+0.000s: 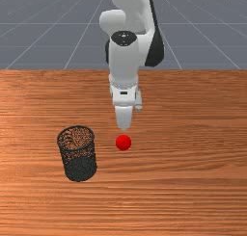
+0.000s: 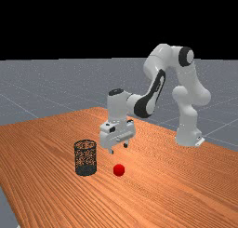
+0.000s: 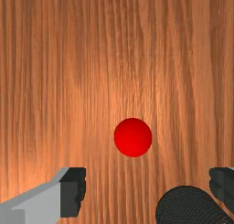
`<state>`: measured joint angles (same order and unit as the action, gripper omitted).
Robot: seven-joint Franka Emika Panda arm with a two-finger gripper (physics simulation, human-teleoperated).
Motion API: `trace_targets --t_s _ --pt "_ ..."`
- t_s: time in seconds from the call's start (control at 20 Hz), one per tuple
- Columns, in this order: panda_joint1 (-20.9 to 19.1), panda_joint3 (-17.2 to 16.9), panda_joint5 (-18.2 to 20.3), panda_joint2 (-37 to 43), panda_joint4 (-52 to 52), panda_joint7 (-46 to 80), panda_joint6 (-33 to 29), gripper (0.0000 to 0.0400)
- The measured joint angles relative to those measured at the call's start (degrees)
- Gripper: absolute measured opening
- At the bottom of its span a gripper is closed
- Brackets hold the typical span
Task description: Put the ball into the container
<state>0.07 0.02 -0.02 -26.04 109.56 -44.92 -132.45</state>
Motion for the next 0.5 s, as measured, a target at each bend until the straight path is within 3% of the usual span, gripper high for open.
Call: trace_targets --t_s 0.5 --pt "-0.01 -0.01 0.00 -5.07 1.08 0.00 -6.77 0.0400"
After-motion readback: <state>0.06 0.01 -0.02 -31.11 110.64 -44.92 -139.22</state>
